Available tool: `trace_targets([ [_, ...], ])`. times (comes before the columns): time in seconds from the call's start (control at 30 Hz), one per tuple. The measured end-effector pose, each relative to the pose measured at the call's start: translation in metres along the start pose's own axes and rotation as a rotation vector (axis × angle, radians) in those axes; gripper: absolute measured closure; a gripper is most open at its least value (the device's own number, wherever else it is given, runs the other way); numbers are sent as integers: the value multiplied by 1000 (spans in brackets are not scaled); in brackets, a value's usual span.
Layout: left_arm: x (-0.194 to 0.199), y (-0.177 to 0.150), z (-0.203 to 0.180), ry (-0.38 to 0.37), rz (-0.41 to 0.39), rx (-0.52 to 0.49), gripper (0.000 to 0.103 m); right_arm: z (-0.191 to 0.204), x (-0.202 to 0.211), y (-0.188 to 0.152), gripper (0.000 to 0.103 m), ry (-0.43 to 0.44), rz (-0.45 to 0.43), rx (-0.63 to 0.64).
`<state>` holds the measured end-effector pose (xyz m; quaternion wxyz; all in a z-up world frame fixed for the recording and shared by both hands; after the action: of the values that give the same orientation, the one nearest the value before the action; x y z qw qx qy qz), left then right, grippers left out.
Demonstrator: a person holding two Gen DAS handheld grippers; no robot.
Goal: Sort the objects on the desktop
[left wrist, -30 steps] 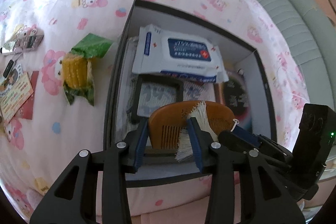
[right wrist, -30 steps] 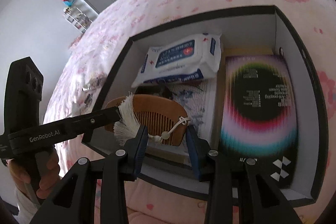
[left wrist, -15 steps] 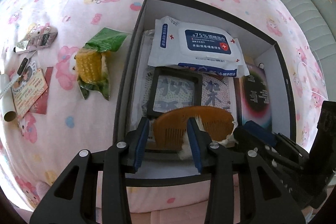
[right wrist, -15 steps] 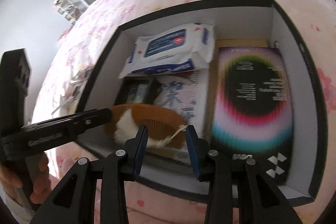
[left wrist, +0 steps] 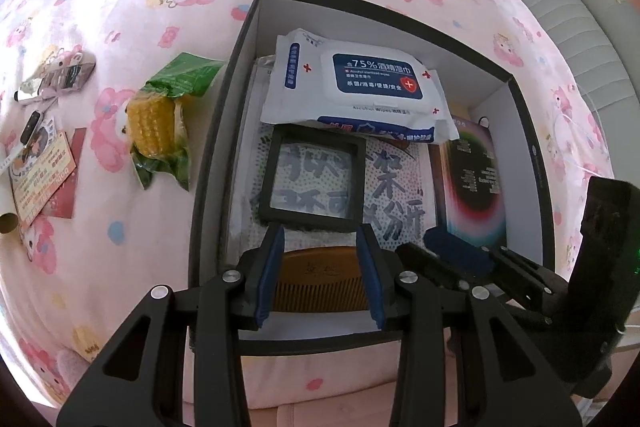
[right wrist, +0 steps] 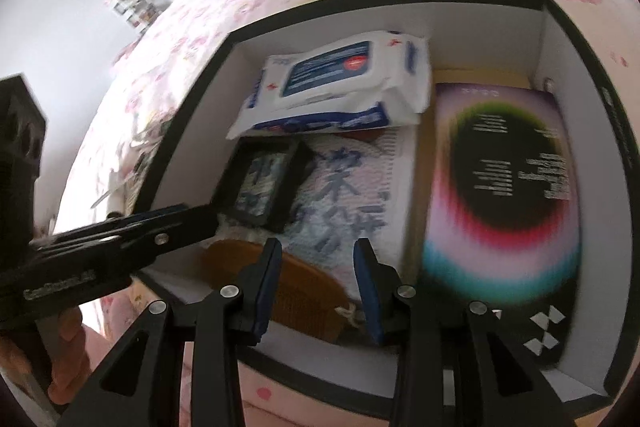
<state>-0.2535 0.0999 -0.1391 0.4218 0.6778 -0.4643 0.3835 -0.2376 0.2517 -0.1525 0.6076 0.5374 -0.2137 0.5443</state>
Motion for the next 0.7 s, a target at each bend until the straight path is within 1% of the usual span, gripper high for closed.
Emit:
trace_targets([
  [0.03,0,0,-1,0,0,-2,66,2,0,0,70,17,-2,7],
  [0.1,0,-1,-2,-4,-3,-3,66,4,0,1,70,15,-7,13],
  [0.17,1,-1,-3,-8,-9,-2,66,3,2,1,70,-18,-15,8],
  [0.27,1,-2,-3,-12,-26,-5,66,0,6,1,70,-116,-35,9],
  [0.4,6,-2,-4,-57,-66,-15,66,-2,13,2,70,-122,-65,0],
  [0.43,9,-2,-5,-66,-83,-19,66,0,16,2,70,-129,-77,6],
  [0.57,33,-1,-10,-67,-204,-54,66,13,33,3,70,-168,-153,46],
  [0.67,57,0,-12,-63,-303,-78,62,24,48,5,68,-206,-211,61],
  [0.7,64,0,-13,-62,-336,-86,57,28,53,7,68,-222,-230,67],
])
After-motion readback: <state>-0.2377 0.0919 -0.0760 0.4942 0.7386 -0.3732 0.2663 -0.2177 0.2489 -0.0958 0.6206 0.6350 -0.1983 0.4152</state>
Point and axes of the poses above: each gripper's, at about its wrist camera, not at the fingertips, and x roughly against the way its jaws point, z to its left, y to its top, the point moved 1 cm from there along -x, roughly the way its jaws point, and after that the axes turned 8 degrees about x, right-handed, at the moved point
